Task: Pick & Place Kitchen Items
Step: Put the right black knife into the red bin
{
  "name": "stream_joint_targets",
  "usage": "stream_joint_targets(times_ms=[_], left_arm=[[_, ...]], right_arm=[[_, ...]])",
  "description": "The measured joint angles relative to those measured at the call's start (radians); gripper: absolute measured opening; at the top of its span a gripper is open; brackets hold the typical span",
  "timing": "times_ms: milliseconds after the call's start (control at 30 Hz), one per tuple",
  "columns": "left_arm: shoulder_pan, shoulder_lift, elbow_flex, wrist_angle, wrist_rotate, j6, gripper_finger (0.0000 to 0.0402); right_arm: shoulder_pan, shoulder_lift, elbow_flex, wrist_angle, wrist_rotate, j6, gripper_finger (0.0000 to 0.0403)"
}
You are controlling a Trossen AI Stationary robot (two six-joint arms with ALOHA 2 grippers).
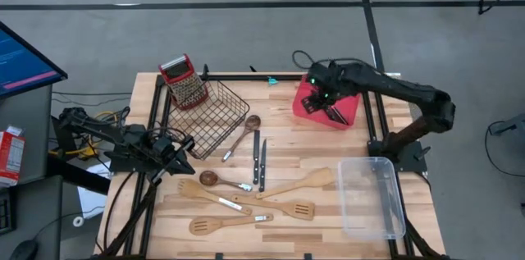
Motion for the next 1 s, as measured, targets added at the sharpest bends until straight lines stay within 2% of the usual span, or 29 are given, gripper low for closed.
stream_joint_targets(times_ms=[200, 300, 433, 533, 667, 1000], left_arm=[[0.000, 0.000, 0.000, 0.003, 0.000, 0.000, 0.0002], [0.000, 0.000, 0.000, 0.004, 0.000, 0.000, 0.0002], [0.000, 0.000, 0.000, 0.005, 0.000, 0.000, 0.0002], [0.000, 0.000, 0.000, 0.005, 0.000, 0.000, 0.0002], [0.000, 0.000, 0.000, 0.005, 0.000, 0.000, 0.0002], [0.000, 0.000, 0.000, 0.014, 0.000, 0.000, 0.0002]], right_arm=[[0.313, 0.033, 0.003, 0.171, 0.031, 0.305, 0.0248], [0.449, 0.122, 0.004, 0.304, 0.054, 0.448, 0.0249], [0.570, 0.274, 0.003, 0.480, 0.042, 0.582, 0.0249], [0.615, 0.388, 0.013, 0.566, 0.018, 0.653, 0.0249], [0.638, 0.530, 0.088, 0.555, 0.006, 0.681, 0.0249], [0.621, 0.763, 0.337, 0.362, 0.042, 0.655, 0.0232]])
